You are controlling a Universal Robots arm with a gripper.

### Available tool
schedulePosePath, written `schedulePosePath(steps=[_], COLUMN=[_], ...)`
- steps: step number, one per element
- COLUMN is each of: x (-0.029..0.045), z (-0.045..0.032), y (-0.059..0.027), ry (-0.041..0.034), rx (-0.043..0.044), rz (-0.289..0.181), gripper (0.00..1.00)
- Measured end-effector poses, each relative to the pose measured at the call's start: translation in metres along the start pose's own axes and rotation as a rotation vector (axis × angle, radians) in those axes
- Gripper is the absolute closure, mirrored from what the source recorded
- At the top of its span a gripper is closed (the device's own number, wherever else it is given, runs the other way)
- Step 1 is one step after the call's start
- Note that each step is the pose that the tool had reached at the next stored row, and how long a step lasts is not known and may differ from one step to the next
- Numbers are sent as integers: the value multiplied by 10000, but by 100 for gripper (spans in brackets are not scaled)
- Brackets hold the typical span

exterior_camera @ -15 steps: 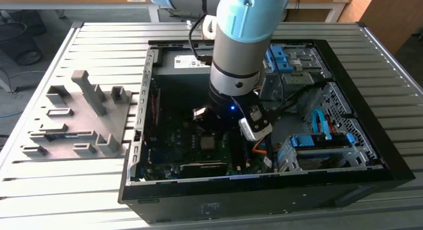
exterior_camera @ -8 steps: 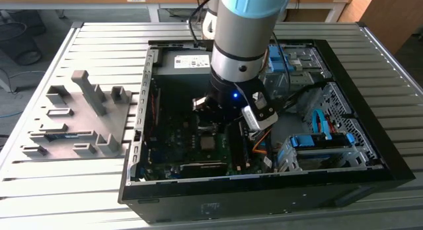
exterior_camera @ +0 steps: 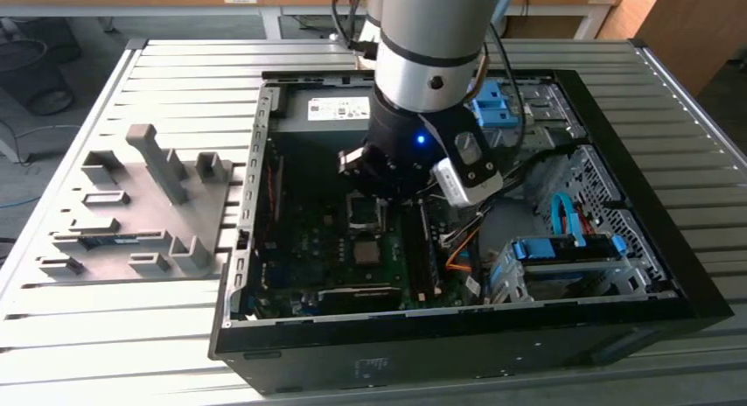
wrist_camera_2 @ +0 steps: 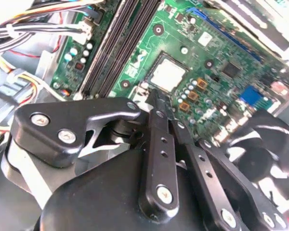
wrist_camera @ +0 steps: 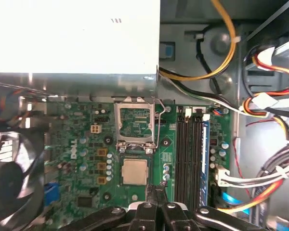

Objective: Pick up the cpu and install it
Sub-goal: 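Place the cpu into insertion slot, then close the cpu cover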

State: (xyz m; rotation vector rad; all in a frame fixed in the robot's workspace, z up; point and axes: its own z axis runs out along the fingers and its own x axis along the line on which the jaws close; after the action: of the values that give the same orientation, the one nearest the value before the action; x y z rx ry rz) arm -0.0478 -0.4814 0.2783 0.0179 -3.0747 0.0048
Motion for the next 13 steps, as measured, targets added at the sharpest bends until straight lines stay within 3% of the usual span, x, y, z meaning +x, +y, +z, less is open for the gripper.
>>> schedulePosePath(steps=[3,13], x=[5,5], z=[-81,-85], y=[0,0], ry=[0,0], rx=[1,0], rz=[0,0], gripper=[90,90])
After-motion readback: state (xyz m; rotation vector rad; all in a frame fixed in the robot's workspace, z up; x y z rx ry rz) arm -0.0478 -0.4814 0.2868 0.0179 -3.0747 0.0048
